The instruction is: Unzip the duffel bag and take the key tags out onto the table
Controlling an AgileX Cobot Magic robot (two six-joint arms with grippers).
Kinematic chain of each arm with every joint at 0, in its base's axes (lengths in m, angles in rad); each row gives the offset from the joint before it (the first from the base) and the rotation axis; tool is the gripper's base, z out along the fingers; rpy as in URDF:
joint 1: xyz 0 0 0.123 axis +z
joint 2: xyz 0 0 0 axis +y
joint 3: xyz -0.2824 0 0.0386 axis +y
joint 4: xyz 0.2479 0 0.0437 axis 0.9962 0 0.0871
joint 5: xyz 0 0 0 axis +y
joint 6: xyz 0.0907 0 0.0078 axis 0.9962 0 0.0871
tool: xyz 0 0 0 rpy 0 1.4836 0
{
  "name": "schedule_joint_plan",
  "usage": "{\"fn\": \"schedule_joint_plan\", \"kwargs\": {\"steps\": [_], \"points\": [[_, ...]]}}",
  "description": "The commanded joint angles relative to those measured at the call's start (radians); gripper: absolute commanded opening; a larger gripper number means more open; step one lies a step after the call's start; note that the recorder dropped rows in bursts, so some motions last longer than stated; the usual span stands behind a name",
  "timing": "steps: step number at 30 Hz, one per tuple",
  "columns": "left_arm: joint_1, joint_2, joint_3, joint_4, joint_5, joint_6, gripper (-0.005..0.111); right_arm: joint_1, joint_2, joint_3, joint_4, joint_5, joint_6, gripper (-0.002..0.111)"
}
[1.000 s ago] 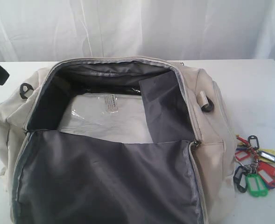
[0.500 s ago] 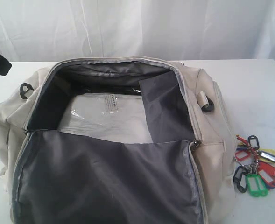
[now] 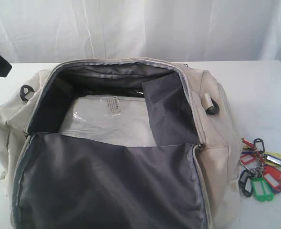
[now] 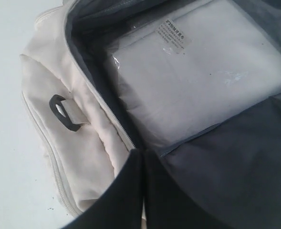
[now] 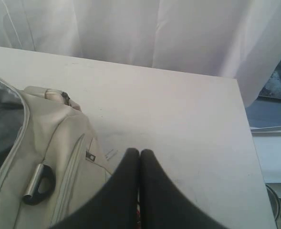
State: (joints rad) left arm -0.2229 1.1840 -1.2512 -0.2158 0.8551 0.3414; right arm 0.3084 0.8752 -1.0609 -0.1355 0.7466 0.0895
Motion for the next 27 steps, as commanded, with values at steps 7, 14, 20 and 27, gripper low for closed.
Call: {"fn": "schedule_joint_plan", "kwargs": {"steps": [7,14,20,27], "points": [[0.002,-0.138,0.007,-0.007,0.004,-0.001,0.000,-0.005,-0.006,0.005,-0.005,-0.011,-0.006,0.000],[0.002,-0.286,0.007,-0.007,0.004,-0.001,0.000,-0.005,-0.006,0.005,-0.005,-0.008,-0.006,0.000],[0.028,-0.412,0.007,-0.010,0.004,-0.001,0.000,-0.005,-0.006,0.005,-0.005,-0.008,-0.006,0.000],[0.282,-0.535,0.163,-0.038,-0.172,-0.001,0.000,-0.005,-0.006,0.005,-0.005,-0.008,-0.006,0.000]]}}
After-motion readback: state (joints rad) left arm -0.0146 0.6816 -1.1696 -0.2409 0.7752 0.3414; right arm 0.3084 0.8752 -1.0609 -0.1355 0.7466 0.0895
